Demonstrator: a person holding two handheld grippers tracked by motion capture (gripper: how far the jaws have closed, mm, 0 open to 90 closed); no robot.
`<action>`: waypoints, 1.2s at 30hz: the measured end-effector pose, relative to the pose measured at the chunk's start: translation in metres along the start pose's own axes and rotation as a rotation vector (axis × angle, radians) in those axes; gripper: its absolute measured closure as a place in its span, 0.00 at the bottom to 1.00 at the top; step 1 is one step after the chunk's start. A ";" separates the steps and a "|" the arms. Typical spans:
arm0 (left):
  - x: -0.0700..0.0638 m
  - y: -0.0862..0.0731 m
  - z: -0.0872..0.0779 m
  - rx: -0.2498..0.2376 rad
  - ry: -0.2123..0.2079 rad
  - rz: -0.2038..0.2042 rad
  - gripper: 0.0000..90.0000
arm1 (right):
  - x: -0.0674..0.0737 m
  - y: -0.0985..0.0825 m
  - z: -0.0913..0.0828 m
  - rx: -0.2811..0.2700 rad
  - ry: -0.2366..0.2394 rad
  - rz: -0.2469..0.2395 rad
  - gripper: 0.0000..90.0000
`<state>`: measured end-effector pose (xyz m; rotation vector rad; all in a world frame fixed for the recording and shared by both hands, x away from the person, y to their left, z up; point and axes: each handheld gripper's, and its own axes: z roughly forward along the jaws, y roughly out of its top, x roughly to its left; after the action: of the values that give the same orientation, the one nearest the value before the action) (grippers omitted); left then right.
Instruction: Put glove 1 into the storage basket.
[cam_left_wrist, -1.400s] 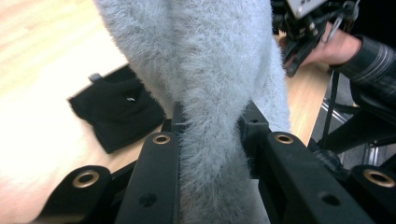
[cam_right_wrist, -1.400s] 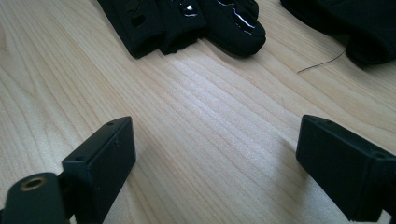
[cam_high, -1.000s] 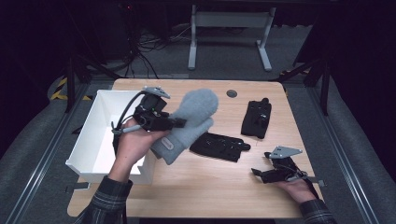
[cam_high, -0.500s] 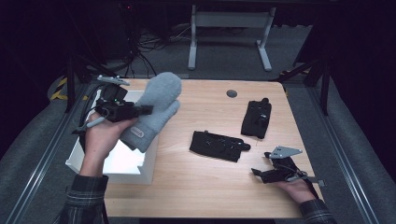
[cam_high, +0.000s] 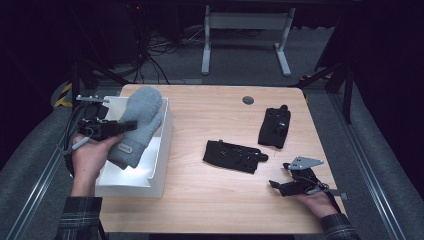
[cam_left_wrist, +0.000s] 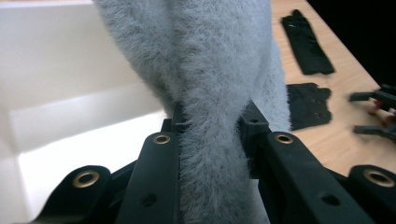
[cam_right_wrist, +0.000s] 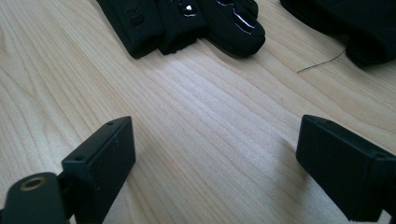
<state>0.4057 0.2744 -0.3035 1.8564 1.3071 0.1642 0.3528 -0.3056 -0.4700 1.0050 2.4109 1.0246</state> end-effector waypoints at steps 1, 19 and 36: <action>0.004 -0.003 0.002 0.001 0.003 -0.014 0.83 | 0.000 0.000 0.000 0.000 0.000 0.000 0.14; 0.066 -0.052 0.073 0.112 0.082 -0.224 0.81 | 0.000 0.000 0.000 0.000 -0.001 0.000 0.14; 0.043 -0.031 0.064 0.093 0.292 -0.111 0.33 | 0.000 0.000 0.000 0.000 -0.001 0.001 0.14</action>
<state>0.4370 0.2784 -0.3804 1.8821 1.6383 0.3308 0.3528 -0.3056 -0.4700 1.0058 2.4097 1.0244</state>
